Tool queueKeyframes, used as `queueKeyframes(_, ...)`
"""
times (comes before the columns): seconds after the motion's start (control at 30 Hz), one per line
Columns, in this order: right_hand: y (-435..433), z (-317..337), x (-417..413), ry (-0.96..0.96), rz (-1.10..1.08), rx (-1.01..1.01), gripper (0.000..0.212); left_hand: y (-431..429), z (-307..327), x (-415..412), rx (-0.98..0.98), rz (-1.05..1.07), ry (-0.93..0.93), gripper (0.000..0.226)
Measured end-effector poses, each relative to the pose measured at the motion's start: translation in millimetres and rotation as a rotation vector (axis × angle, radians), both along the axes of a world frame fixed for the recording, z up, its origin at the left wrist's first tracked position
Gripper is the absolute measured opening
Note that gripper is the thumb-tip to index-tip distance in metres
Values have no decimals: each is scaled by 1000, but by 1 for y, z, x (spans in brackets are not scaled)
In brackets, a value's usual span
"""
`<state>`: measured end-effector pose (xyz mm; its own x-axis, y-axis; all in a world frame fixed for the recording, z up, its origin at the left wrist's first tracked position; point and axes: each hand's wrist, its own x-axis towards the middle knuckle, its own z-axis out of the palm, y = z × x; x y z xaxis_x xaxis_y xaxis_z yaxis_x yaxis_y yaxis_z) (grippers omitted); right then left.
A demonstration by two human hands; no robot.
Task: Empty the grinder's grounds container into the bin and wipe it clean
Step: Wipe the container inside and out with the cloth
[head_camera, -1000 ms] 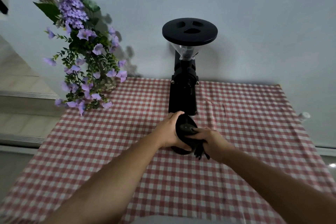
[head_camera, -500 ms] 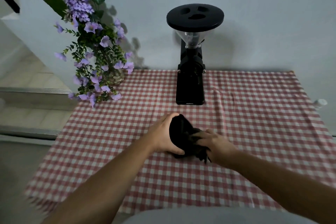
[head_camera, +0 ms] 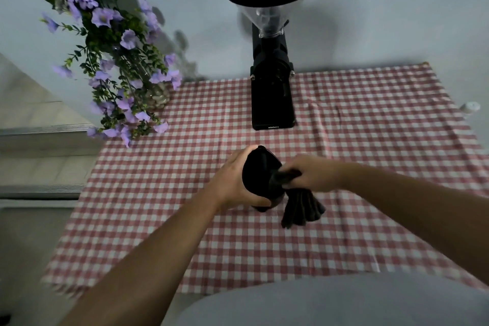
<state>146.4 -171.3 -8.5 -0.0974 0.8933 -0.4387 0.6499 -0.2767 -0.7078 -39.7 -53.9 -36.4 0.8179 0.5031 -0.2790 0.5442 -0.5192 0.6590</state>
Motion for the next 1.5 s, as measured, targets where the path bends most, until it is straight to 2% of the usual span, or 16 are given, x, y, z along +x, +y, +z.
queueKeyframes(0.03,5,6,6,35,-81,51,10,1,0,0,-3,0,-5,116)
queueKeyframes(0.1,12,8,9,-25,-223,175,12,1,-1,-1,-6,5,0,118)
queueKeyframes(0.23,-7,-22,-27,-190,-169,195,49,-1,-1,0,8,21,6,116)
queueKeyframes(0.27,-15,-28,-34,-210,-170,223,49,-2,-1,0,17,20,6,117)
queueKeyframes(0.33,-30,-36,-40,-228,-166,303,35,-1,-3,0,24,18,13,122)
queueKeyframes(0.4,-32,-34,-38,-176,-183,374,26,-1,-5,0,16,17,12,124)
queueKeyframes(0.53,-3,-18,-26,-151,-359,540,34,0,-8,-1,-18,43,-18,124)
queueKeyframes(0.7,-4,-30,-33,-427,11,359,48,-5,-12,-7,-84,102,-163,115)
queueKeyframes(0.83,1,-19,-13,-487,311,511,44,-4,-18,-8,-103,107,-196,119)
queueKeyframes(0.9,19,-11,-8,-478,293,544,38,-6,-23,-9,-99,128,-207,121)
queueKeyframes(1.03,16,-19,-28,-318,-7,538,30,-6,-29,-9,-106,147,-253,120)
queueKeyframes(1.13,2,-16,-30,-337,169,554,28,-5,-32,-8,-89,117,-298,117)
queueKeyframes(1.23,33,-2,-13,-402,385,562,23,-6,-33,-9,-86,138,-276,119)
queueKeyframes(1.33,52,-1,-13,-398,230,591,21,-5,-33,-8,-96,170,-238,123)
queueKeyframes(1.4,35,-13,-24,-385,120,595,22,-5,-32,-7,-92,163,-230,121)
queueKeyframes(1.5,8,-16,-31,-319,215,574,26,-5,-31,-6,-98,134,-267,113)
